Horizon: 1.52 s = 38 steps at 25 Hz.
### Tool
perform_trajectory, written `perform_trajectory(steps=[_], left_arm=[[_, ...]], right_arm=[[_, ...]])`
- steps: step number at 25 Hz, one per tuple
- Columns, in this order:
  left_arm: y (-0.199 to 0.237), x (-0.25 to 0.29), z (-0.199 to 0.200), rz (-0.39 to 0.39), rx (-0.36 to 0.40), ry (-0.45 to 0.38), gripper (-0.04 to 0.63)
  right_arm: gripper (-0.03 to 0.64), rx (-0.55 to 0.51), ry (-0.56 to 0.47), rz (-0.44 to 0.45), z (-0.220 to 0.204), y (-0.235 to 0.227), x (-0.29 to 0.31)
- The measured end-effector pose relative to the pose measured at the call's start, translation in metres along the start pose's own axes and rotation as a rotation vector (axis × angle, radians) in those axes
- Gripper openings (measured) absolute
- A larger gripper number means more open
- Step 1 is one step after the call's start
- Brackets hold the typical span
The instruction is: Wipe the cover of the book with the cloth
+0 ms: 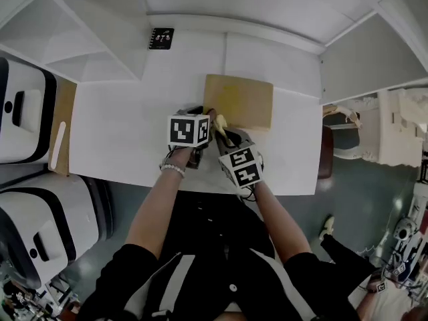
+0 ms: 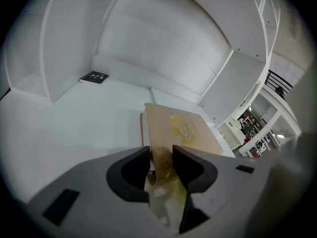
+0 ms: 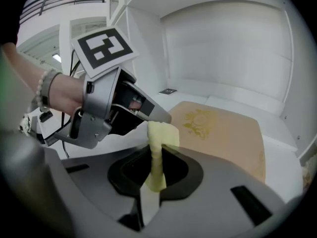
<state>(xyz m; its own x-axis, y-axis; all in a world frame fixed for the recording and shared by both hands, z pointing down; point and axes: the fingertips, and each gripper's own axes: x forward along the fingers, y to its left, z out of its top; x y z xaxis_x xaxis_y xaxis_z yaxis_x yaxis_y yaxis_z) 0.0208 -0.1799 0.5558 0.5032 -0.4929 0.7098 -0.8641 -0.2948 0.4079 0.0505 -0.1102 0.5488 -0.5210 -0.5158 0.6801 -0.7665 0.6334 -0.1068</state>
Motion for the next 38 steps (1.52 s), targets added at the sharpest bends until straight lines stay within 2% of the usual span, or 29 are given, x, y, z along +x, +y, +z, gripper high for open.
perform_trajectory(steps=[5,12,18,24,28,31,38], left_arm=[[0.001,0.000,0.000,-0.031,-0.023,0.008,0.146],[0.000,-0.001,0.000,-0.053,0.027,0.016,0.146],[0.006,-0.012,0.000,-0.058,0.045,0.000,0.153],[0.002,-0.047,0.018,-0.046,0.090,-0.072,0.149],[-0.007,-0.077,0.040,-0.035,0.119,-0.172,0.056],[-0.016,-0.107,0.057,-0.008,0.185,-0.247,0.002],[-0.060,-0.171,0.088,-0.010,0.316,-0.414,0.002]], right_arm=[[0.038,0.082,-0.047,-0.038,0.000,-0.010,-0.032],[0.038,0.180,-0.101,-0.113,-0.004,-0.033,-0.074],[0.038,0.205,-0.156,-0.157,0.006,-0.045,-0.097],[0.038,0.212,-0.238,-0.190,0.029,-0.055,-0.121],[0.038,0.208,-0.296,-0.220,0.047,-0.061,-0.139],[0.038,0.204,-0.347,-0.216,0.064,-0.057,-0.150],[0.038,0.155,-0.445,-0.204,0.106,-0.040,-0.179]])
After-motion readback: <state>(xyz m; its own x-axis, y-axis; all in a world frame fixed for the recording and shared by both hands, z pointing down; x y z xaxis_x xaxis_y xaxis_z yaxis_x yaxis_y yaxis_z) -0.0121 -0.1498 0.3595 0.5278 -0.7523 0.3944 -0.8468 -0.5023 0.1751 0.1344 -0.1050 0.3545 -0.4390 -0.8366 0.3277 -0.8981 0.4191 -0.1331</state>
